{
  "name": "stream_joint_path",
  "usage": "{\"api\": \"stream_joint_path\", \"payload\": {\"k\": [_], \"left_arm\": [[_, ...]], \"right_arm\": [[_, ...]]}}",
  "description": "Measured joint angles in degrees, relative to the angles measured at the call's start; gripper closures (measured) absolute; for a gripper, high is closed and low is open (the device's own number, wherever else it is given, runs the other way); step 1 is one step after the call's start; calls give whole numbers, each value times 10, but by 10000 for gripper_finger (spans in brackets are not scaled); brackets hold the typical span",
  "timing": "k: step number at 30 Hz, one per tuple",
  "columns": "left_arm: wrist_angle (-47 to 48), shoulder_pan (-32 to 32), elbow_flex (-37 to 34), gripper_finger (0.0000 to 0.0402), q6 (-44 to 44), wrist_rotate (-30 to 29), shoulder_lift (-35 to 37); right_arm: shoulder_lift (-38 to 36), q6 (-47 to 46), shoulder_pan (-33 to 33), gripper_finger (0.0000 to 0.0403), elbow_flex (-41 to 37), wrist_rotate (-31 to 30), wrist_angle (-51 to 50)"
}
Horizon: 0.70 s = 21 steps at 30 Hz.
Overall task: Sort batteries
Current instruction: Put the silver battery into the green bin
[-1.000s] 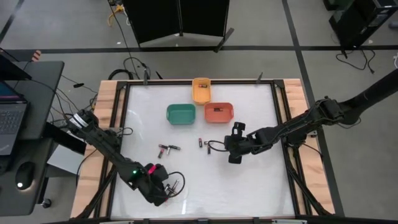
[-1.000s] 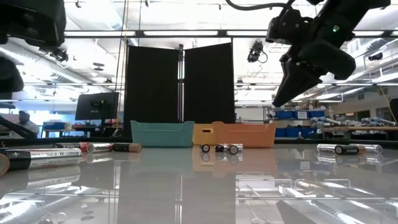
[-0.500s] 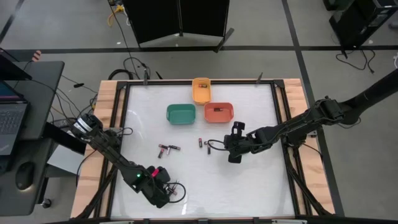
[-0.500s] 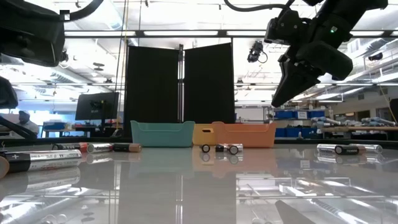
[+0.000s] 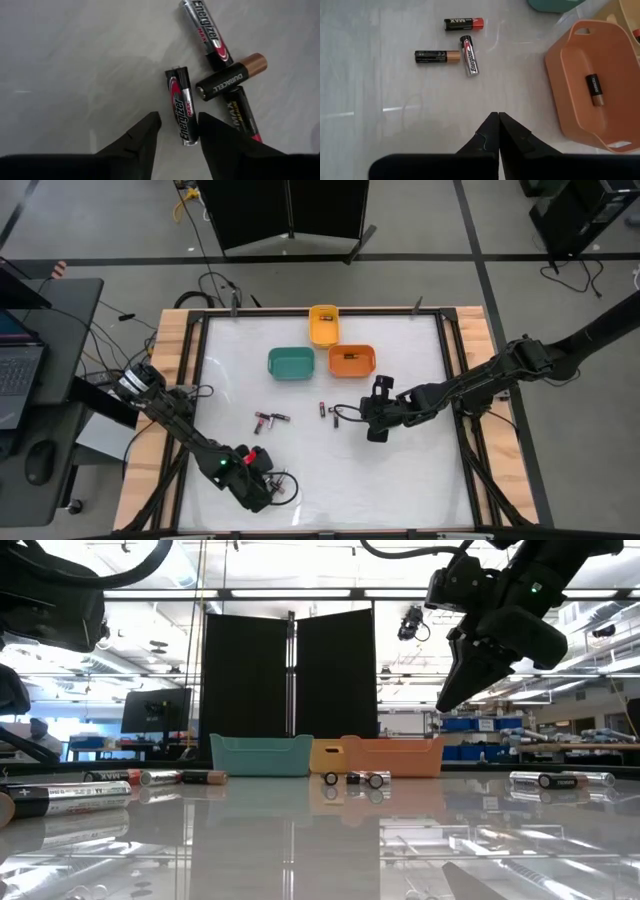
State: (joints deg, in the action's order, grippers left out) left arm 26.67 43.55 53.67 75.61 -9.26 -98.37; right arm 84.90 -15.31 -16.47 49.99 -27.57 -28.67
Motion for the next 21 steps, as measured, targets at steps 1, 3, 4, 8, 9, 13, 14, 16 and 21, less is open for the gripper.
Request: {"api": "stream_joint_path", "payload": {"k": [1, 3, 4, 8, 9, 13, 14, 16, 21], "left_arm": [[3, 0, 0, 262, -1, 0, -1], [8, 0, 0, 274, -2, 0, -5], [10, 0, 1, 279, -2, 0, -8], [14, 0, 0, 301, -16, 2, -12], [15, 0, 0, 309, -17, 2, -12], [16, 1, 0, 344, -30, 3, -12], [16, 1, 0, 351, -32, 5, -12], [16, 1, 0, 354, -34, 6, -12], [64, 2, 17, 354, -52, 6, 1]], "right_arm": [[0, 0, 0, 388, 0, 0, 0], [0, 0, 0, 381, 0, 0, 0], [0, 0, 0, 379, 0, 0, 0], [0, 0, 0, 387, 0, 0, 0], [0, 0, 0, 390, 0, 0, 0], [0, 0, 0, 393, 0, 0, 0], [0, 0, 0, 390, 0, 0, -1], [0, 0, 0, 383, 0, 0, -1], [0, 3, 0, 388, 0, 0, -1]]}}
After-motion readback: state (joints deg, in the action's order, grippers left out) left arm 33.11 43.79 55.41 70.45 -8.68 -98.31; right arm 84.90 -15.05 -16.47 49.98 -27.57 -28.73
